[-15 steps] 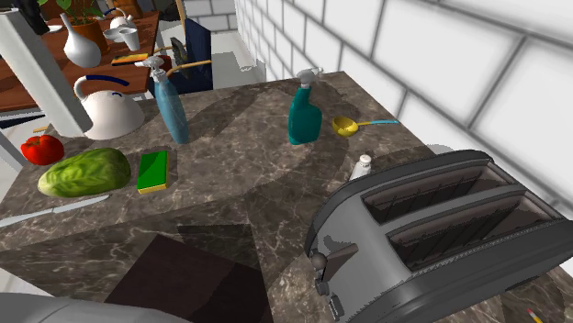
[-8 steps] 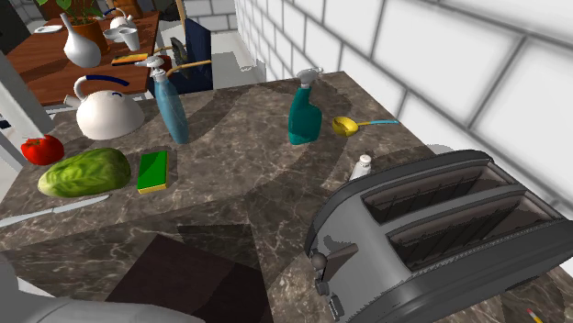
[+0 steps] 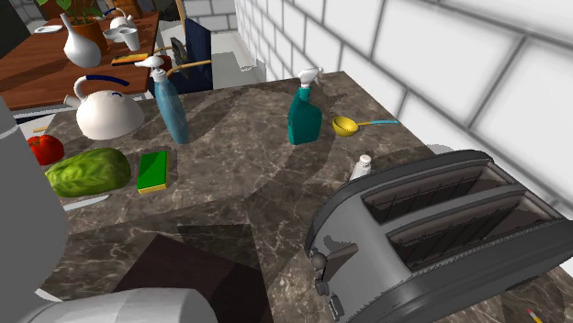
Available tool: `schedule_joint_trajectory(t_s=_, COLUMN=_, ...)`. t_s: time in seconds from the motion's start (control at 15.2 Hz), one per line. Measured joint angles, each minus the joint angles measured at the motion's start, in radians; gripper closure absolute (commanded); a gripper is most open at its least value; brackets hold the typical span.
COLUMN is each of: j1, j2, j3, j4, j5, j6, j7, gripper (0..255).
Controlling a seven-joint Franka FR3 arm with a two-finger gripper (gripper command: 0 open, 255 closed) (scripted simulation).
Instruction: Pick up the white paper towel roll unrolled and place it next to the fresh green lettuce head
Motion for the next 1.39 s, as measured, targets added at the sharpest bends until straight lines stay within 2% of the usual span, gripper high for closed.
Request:
schedule_joint_trajectory(t_s=0.07, j1=0.034, j2=0.035, j3=-0.002, j4=0.035, j5=-0.025, j6=-0.011, j7=0.023, gripper=255)
schedule_joint_trajectory(t_s=0.26, j1=0.179, j2=0.181, j3=-0.026, j4=0.224, j5=-0.120, j6=-0.080, j7=0.073, gripper=255)
schedule_joint_trajectory(t_s=0.4, j1=0.318, j2=0.304, j3=-0.059, j4=0.428, j5=-0.193, j6=-0.158, j7=0.091, gripper=255)
schedule_joint_trajectory(t_s=0.46, j1=0.365, j2=0.343, j3=-0.073, j4=0.500, j5=-0.214, j6=-0.187, j7=0.089, gripper=255)
schedule_joint_trajectory(t_s=0.53, j1=0.377, j2=0.356, j3=-0.077, j4=0.515, j5=-0.221, j6=-0.189, j7=0.091, gripper=255)
schedule_joint_trajectory(t_s=0.73, j1=0.360, j2=0.352, j3=-0.073, j4=0.466, j5=-0.217, j6=-0.151, j7=0.104, gripper=255)
schedule_joint_trajectory(t_s=0.92, j1=0.313, j2=0.322, j3=-0.059, j4=0.355, j5=-0.199, j6=-0.082, j7=0.123, gripper=255)
schedule_joint_trajectory(t_s=1.39, j1=0.249, j2=0.291, j3=-0.045, j4=0.190, j5=-0.181, j6=0.036, j7=0.149, gripper=255)
